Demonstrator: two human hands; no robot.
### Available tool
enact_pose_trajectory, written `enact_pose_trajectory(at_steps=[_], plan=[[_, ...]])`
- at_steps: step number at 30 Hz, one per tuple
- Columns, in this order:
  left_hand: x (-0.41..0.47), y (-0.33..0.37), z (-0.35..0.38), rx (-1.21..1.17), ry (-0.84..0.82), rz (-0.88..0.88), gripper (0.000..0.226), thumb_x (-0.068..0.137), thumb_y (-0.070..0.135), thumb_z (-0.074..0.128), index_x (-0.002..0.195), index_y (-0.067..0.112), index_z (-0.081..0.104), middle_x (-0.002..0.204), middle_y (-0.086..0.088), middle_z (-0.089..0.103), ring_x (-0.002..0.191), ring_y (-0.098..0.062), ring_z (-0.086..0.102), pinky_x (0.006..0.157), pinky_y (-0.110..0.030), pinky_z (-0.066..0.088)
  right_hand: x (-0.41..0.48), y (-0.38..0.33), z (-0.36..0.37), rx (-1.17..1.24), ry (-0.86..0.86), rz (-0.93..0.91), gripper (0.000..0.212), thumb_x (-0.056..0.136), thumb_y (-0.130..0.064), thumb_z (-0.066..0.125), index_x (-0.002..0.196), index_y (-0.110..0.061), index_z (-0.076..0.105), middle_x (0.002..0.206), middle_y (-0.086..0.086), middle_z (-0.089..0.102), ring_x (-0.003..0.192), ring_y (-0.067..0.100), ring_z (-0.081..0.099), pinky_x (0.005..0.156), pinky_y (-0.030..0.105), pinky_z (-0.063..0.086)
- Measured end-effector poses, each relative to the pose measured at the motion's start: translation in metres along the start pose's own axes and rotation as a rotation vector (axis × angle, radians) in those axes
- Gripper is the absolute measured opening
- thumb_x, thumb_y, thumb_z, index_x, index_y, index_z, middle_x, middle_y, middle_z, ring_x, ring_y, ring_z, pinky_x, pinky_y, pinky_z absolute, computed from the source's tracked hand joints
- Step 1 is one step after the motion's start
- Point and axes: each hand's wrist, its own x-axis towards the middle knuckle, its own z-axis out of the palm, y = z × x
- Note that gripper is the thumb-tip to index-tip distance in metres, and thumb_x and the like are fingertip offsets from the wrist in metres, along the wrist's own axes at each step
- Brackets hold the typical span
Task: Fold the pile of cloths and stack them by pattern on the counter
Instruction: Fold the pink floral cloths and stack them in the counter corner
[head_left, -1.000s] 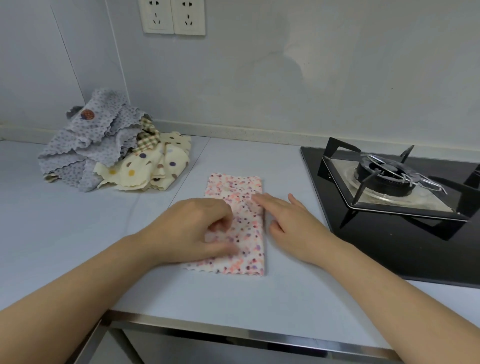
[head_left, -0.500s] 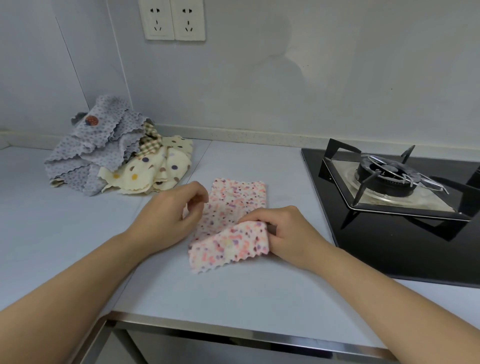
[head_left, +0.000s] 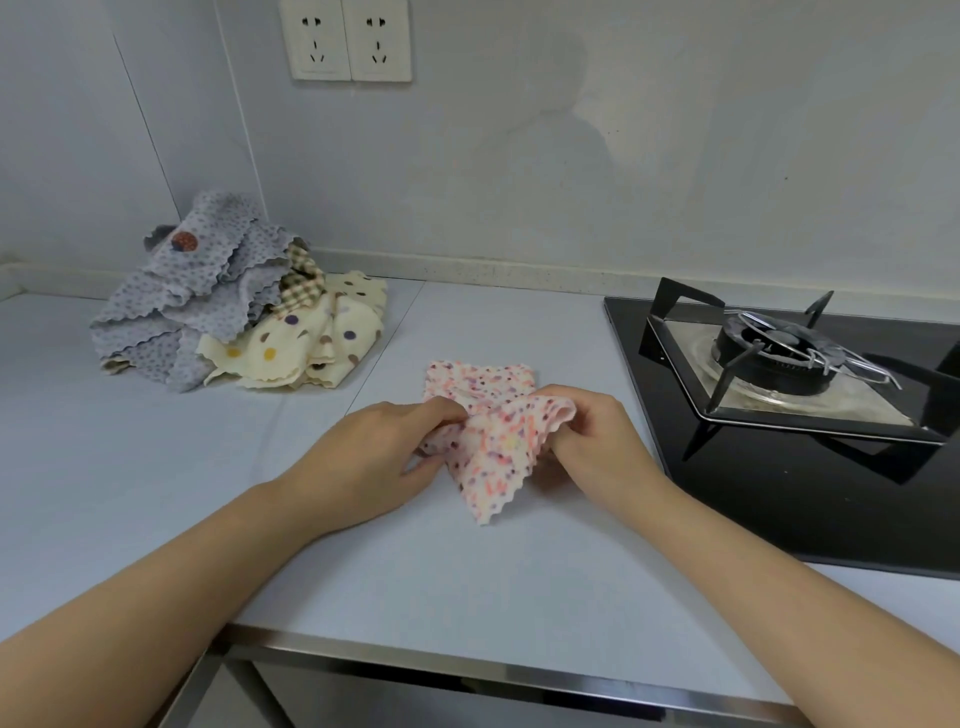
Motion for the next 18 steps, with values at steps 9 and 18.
enact_pose_trajectory(at_steps=[9,18], plan=[[0.006,0.002,0.002,-0.117,0.044,-0.180,0.042,0.084,0.014,0.044,0.121,0.035,0.044,0.099,0.001,0.070,0.084,-0.025,0.064,0.070,-0.041,0.051,0.004,-0.005,0.003,0.161,0.091,0.218,0.034,0.094,-0.005,0.041,0.063,0.004,0.051,0.060,0.019,0.058,0.063,0.030,0.059,0.078,0.055,0.052],[0.019,0.018,-0.016,-0.553,0.058,-0.694,0.028,0.086,0.034,0.047,0.070,0.013,0.054,0.061,-0.007,0.050,0.057,-0.020,0.046,0.057,-0.033,0.038,0.008,-0.001,0.001,0.106,0.007,0.363,0.064,0.090,-0.049,0.054,0.102,0.014,0.053,0.099,0.033,0.062,0.083,0.041,0.068,0.072,0.049,0.054]])
